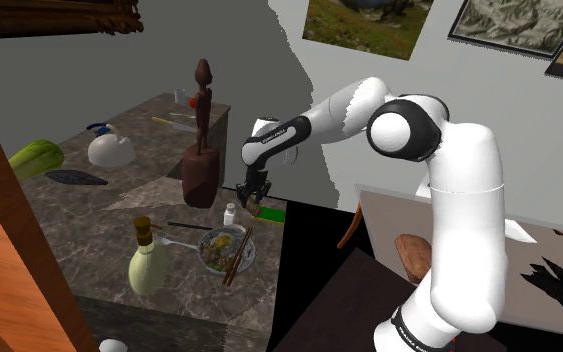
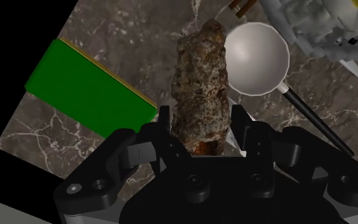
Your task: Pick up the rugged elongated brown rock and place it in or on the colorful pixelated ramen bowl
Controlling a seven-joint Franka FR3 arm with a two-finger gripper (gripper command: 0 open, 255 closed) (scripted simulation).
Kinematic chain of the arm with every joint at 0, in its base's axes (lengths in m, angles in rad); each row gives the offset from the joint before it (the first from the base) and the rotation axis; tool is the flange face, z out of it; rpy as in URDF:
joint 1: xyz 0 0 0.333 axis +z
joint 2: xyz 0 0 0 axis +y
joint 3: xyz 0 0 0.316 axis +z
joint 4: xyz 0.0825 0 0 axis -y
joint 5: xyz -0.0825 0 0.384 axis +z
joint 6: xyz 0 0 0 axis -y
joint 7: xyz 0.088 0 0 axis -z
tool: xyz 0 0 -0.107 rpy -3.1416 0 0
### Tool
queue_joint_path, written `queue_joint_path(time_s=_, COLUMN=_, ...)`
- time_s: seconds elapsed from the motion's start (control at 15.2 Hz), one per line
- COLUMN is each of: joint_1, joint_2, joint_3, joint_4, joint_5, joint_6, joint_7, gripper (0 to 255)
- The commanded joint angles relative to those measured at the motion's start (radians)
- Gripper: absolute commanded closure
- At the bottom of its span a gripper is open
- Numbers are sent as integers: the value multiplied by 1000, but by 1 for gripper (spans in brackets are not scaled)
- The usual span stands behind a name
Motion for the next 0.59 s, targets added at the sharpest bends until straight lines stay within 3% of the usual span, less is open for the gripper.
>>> queue_joint_path(time_s=0.0, joint_1=0, joint_2=-18, joint_3=-2, joint_4=3, joint_5=-3, joint_6=-21, joint_7=3, gripper=255)
queue_joint_path(time_s=0.53, joint_1=3, joint_2=-85, joint_3=-7, joint_4=17, joint_5=-13, joint_6=-102, joint_7=17, gripper=255)
